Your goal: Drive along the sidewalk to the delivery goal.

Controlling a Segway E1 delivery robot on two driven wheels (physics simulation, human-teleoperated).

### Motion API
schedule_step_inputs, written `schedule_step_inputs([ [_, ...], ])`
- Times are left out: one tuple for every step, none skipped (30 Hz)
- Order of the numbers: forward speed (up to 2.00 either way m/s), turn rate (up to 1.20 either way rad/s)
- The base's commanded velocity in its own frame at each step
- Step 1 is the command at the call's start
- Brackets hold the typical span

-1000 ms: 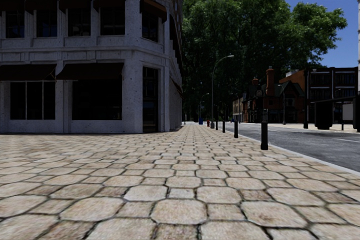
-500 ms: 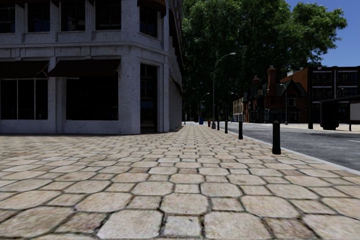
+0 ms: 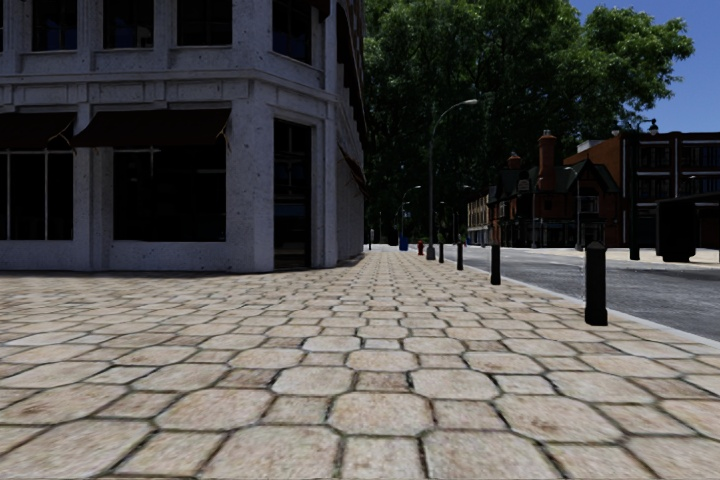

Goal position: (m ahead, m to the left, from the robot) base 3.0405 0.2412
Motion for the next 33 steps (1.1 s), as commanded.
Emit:
schedule_step_inputs([
  [2.00,0.00],
  [2.00,0.00],
  [2.00,0.00],
  [2.00,0.00],
  [2.00,0.00],
  [2.00,0.00],
  [2.00,0.00],
  [2.00,0.00],
  [2.00,0.00],
  [2.00,0.00],
  [2.00,0.00],
  [2.00,0.00],
  [2.00,0.00],
  [2.00,0.00],
  [2.00,0.00],
  [2.00,0.00],
  [2.00,0.00],
  [2.00,0.00],
  [2.00,0.00],
  [2.00,0.00],
  [2.00,0.00],
  [2.00,0.00],
  [2.00,0.00],
  [2.00,0.00],
  [2.00,0.00],
  [2.00,0.00],
  [2.00,0.00],
  [2.00,0.00],
  [2.00,0.00],
  [2.00,0.00],
  [2.00,0.00],
  [2.00,0.00],
  [2.00,0.00],
])
